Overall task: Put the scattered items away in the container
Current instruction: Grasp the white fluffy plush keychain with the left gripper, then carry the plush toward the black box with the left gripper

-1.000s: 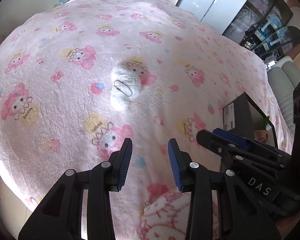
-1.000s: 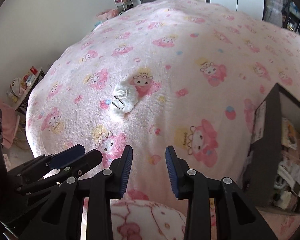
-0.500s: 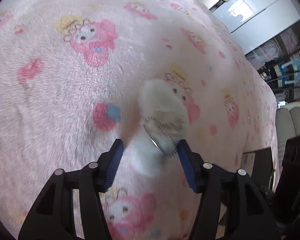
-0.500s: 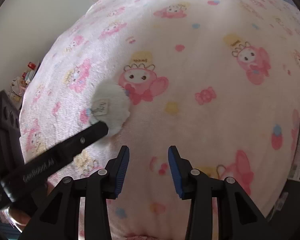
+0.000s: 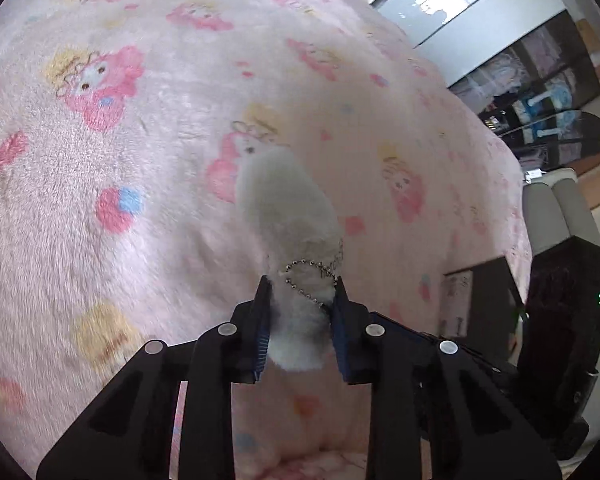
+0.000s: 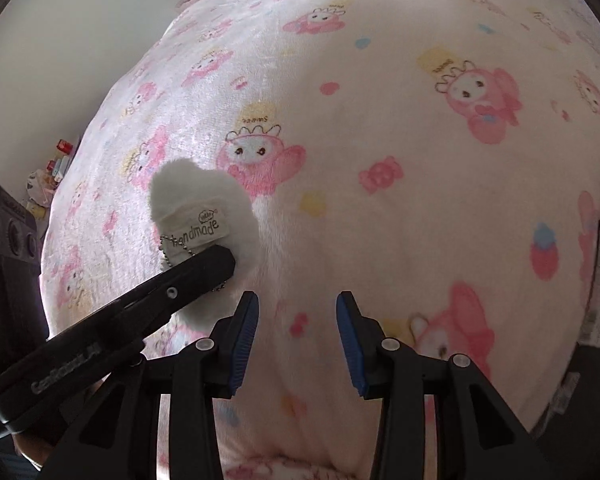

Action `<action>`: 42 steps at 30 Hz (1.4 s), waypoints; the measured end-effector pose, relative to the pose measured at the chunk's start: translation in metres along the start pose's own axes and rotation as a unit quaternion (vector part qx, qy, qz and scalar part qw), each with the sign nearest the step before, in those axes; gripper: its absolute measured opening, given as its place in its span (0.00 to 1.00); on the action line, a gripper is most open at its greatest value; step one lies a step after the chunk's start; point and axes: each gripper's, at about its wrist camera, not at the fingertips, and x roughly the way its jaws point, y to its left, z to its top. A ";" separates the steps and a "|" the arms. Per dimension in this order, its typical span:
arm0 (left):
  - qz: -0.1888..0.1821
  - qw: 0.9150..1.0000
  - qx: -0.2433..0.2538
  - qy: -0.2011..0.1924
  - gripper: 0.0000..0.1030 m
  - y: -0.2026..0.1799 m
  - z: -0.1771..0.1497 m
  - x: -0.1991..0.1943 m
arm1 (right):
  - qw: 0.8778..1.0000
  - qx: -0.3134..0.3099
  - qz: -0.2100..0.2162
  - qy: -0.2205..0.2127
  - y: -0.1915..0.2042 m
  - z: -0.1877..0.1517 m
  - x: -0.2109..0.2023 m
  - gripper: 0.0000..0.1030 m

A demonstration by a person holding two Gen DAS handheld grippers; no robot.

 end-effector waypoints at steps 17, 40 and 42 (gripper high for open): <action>-0.096 0.983 0.147 0.052 0.26 -0.160 -0.147 -0.064 | 0.991 0.063 -0.030 -0.114 -0.084 -0.165 -0.194 0.35; 0.015 0.952 0.216 0.219 0.29 -0.232 -0.270 0.073 | 0.973 0.185 -0.089 -0.104 -0.228 -0.286 -0.201 0.36; 0.019 0.950 0.216 0.223 0.29 -0.231 -0.270 0.075 | 0.978 0.171 -0.082 -0.090 -0.222 -0.286 -0.193 0.36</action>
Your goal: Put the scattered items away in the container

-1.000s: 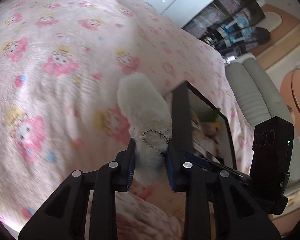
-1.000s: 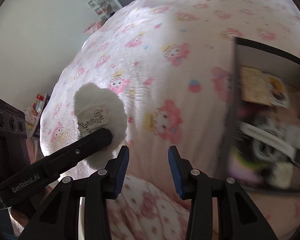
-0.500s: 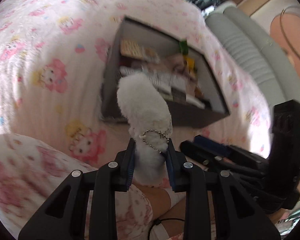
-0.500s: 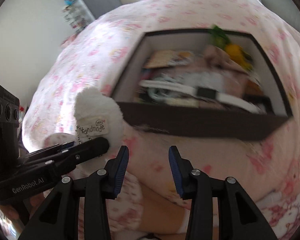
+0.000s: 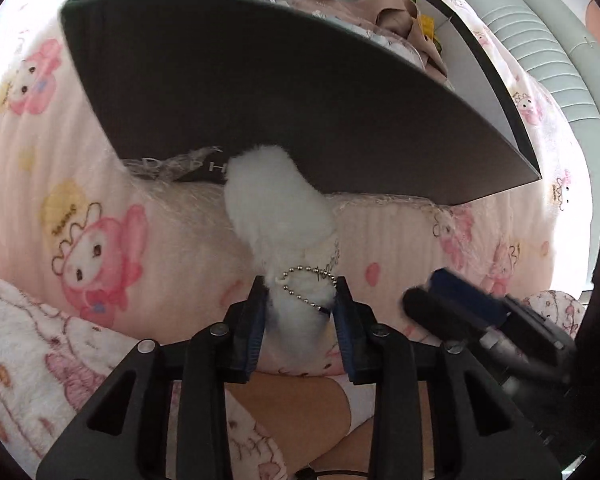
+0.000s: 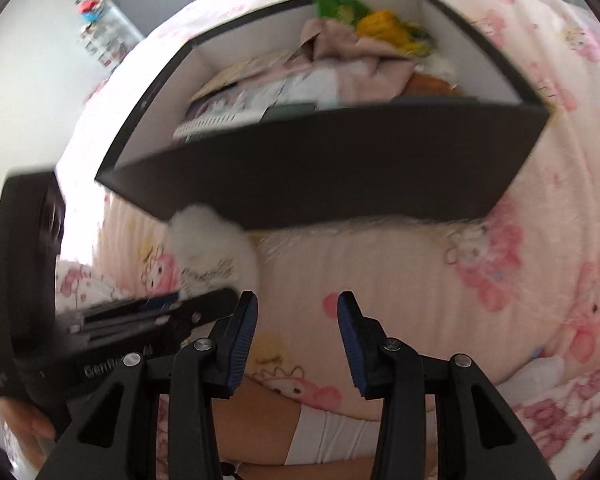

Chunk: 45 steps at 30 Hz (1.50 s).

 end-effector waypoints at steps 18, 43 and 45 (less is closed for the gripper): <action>-0.070 0.997 0.022 -0.015 0.38 -0.022 0.017 -0.013 | 0.998 0.008 0.022 0.059 0.007 -0.016 0.042 0.41; -0.089 0.995 0.002 -0.048 0.40 0.006 0.023 -0.010 | 0.994 0.060 0.090 0.009 0.014 -0.009 0.053 0.37; -0.096 0.994 -0.005 -0.051 0.43 0.012 0.022 -0.011 | 0.993 0.029 0.111 0.014 0.029 -0.013 0.053 0.37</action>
